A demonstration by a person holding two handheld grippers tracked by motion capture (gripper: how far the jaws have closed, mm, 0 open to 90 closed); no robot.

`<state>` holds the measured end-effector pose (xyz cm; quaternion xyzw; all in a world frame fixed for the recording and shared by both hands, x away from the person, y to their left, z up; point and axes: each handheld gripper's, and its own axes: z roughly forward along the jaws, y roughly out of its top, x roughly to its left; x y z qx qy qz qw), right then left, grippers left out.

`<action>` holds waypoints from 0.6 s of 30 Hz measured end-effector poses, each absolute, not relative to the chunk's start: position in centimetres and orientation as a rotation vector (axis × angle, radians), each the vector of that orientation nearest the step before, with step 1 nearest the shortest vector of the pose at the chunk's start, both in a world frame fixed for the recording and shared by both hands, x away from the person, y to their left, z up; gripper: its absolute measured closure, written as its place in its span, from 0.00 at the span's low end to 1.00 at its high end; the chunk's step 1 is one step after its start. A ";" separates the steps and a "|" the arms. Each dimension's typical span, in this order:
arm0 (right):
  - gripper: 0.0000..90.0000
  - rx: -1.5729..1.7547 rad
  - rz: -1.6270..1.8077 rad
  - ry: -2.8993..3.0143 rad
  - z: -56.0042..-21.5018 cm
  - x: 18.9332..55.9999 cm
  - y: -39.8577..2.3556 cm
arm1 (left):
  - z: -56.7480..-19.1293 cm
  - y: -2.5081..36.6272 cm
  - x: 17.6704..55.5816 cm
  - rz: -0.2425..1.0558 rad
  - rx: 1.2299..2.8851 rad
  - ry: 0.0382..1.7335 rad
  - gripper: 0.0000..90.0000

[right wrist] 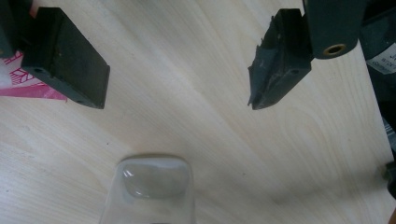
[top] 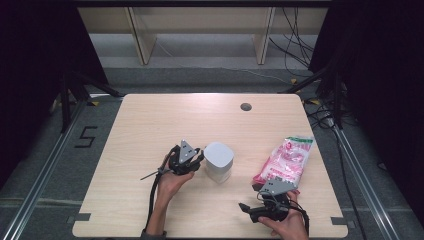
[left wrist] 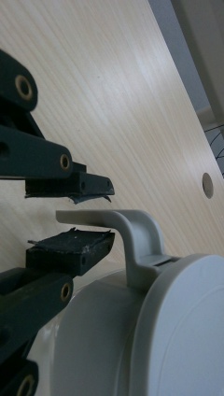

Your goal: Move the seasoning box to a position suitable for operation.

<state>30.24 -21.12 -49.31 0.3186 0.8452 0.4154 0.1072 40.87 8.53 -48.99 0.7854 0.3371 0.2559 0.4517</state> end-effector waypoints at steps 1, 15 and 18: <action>0.24 0.887 1.227 2.476 -49.3 30.4 -21.2 | -49.1 8.4 41.1 0.616 1.937 0.829 0.81; 0.24 0.913 1.225 2.475 -49.3 30.4 -21.1 | -49.8 9.2 38.7 0.625 1.889 0.831 0.91; 0.24 0.899 1.217 2.474 -49.4 30.4 -21.1 | -49.9 9.4 37.8 0.643 1.876 0.838 0.91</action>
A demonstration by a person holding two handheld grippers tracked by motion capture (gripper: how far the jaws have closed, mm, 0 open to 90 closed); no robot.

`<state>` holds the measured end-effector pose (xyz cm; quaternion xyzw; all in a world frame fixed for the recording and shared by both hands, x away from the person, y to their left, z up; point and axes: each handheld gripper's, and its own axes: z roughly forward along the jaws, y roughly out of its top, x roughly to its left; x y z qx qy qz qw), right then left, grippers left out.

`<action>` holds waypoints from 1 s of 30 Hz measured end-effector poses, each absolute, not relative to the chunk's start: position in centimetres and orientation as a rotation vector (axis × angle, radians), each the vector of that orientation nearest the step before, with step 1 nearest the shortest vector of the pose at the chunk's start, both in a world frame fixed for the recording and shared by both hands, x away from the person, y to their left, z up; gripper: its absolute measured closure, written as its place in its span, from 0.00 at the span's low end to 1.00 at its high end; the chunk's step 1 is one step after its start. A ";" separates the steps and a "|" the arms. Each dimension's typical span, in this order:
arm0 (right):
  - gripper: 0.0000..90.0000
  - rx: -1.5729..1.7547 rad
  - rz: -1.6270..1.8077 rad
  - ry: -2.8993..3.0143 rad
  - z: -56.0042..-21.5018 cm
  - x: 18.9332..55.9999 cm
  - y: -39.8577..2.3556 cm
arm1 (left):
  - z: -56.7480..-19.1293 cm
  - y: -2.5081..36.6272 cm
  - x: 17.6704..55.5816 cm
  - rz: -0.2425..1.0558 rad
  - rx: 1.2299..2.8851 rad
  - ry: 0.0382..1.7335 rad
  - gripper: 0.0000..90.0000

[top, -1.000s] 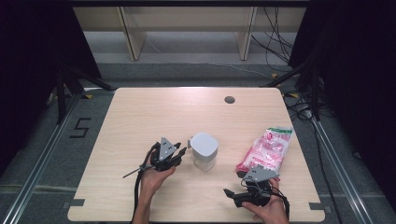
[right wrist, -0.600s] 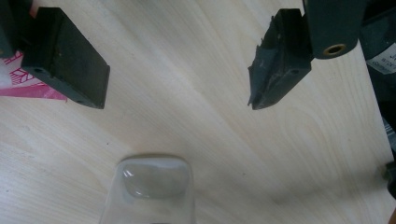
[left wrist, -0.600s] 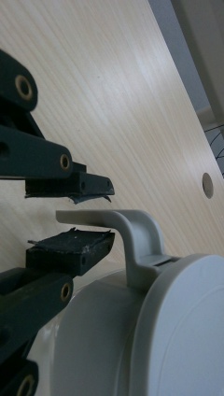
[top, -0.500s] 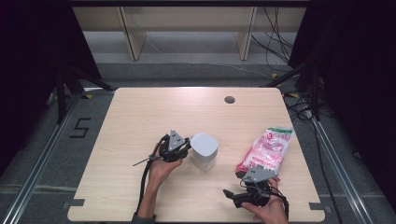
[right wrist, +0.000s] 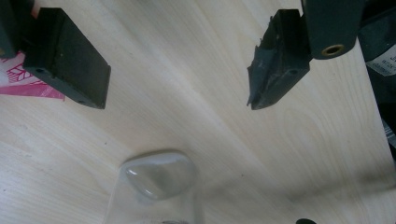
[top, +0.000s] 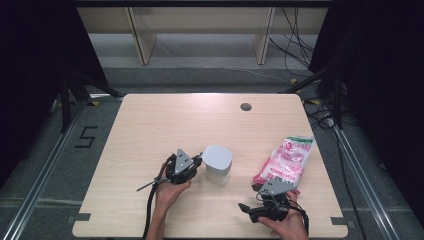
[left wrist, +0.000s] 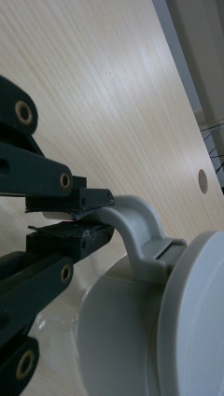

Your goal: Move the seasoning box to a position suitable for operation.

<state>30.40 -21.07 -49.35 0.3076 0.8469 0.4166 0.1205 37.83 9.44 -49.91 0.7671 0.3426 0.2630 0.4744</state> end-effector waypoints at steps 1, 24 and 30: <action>0.24 0.902 1.218 2.475 -49.4 30.3 -21.1 | -49.9 9.5 37.6 0.646 1.875 0.837 0.91; 0.24 0.891 1.206 2.496 -49.4 30.4 -20.9 | -50.0 10.3 37.6 0.670 1.883 0.768 0.66; 0.24 0.894 1.203 2.511 -49.4 30.3 -20.8 | -50.2 9.8 38.3 0.665 1.894 0.735 0.77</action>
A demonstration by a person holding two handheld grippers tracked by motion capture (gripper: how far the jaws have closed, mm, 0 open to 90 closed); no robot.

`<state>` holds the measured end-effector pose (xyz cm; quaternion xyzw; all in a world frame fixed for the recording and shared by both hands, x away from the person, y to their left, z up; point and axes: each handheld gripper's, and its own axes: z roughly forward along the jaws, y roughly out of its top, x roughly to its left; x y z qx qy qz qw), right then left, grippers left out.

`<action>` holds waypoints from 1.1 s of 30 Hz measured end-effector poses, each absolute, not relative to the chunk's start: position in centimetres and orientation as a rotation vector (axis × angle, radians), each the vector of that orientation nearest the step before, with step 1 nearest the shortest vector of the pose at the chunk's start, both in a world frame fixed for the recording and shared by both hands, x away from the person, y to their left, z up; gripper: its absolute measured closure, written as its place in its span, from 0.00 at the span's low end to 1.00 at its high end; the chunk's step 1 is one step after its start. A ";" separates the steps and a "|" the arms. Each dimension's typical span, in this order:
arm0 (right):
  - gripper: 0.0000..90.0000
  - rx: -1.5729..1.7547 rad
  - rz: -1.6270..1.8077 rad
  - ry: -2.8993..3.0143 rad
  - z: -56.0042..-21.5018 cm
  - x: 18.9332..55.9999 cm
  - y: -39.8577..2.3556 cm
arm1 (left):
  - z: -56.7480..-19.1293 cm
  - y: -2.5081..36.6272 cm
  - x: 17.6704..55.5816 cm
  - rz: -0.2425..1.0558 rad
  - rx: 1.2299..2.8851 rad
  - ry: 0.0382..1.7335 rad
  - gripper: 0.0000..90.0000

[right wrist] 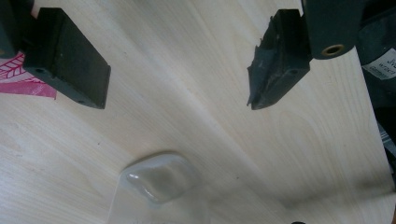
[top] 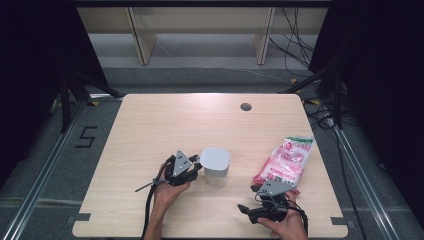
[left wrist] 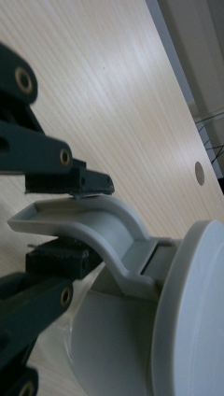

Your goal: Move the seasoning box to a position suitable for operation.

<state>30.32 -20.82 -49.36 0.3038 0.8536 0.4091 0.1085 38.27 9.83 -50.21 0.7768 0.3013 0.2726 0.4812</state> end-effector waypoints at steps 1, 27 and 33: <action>0.24 0.893 1.212 2.501 -49.5 30.3 -20.8 | -50.2 9.9 38.1 0.675 1.894 0.737 0.80; 0.24 0.892 1.196 2.519 -49.5 30.2 -20.7 | -50.5 12.1 35.5 0.658 1.862 0.742 0.79; 0.24 0.898 1.210 2.514 -49.5 30.2 -20.6 | -50.7 11.0 35.6 0.747 1.851 0.780 0.80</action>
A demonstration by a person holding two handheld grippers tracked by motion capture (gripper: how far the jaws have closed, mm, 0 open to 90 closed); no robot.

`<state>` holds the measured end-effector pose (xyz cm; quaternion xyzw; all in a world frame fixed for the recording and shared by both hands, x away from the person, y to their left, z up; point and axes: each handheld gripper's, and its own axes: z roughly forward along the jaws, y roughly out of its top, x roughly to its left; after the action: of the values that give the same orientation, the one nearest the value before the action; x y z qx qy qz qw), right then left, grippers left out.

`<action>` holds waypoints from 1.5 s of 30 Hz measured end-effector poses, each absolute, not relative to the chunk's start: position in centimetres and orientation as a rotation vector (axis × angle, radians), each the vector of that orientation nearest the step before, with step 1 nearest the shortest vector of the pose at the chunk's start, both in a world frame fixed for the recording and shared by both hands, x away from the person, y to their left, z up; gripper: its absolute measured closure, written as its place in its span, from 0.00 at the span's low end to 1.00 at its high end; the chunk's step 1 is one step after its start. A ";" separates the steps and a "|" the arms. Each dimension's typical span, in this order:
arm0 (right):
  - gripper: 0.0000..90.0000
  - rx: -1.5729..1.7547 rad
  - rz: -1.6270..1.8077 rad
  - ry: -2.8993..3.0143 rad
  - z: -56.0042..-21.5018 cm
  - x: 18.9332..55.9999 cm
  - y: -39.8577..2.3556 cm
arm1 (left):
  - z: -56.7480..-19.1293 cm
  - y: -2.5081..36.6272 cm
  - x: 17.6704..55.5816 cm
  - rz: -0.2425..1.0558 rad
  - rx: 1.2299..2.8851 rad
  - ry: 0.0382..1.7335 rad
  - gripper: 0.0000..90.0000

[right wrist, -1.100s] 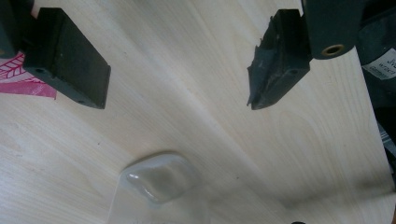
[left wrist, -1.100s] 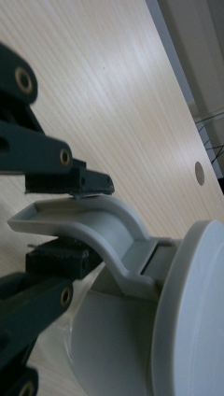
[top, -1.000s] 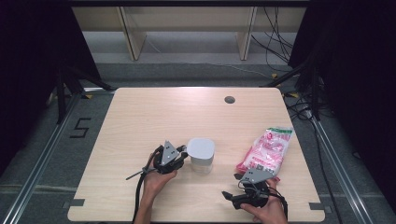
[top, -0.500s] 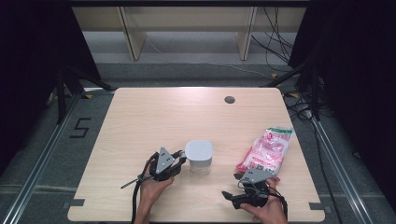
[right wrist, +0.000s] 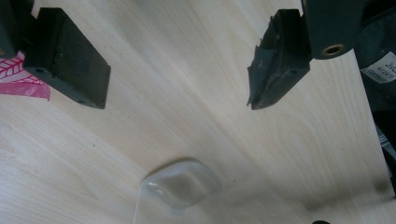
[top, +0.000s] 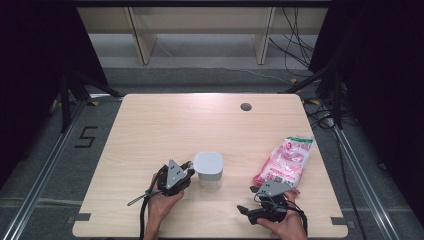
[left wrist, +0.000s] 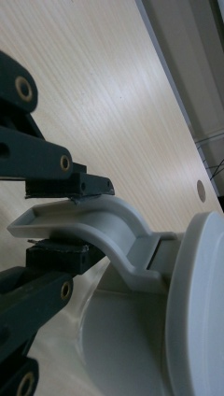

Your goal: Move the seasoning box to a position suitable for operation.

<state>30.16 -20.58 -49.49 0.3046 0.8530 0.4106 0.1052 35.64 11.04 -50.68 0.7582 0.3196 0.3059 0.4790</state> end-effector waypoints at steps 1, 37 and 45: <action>0.24 0.899 1.211 2.515 -49.5 30.1 -20.6 | -50.7 11.0 35.7 0.755 1.848 0.784 0.80; 0.24 0.886 1.200 2.508 -49.5 30.2 -20.7 | -50.8 9.9 32.1 0.666 1.820 0.770 0.80; 0.24 0.893 1.215 2.494 -49.4 30.3 -20.9 | -50.7 10.3 31.7 0.644 1.826 0.778 0.79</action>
<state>30.26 -20.87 -49.45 0.3046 0.8502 0.4142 0.1132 31.73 10.26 -50.71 0.7561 0.3223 0.2666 0.5033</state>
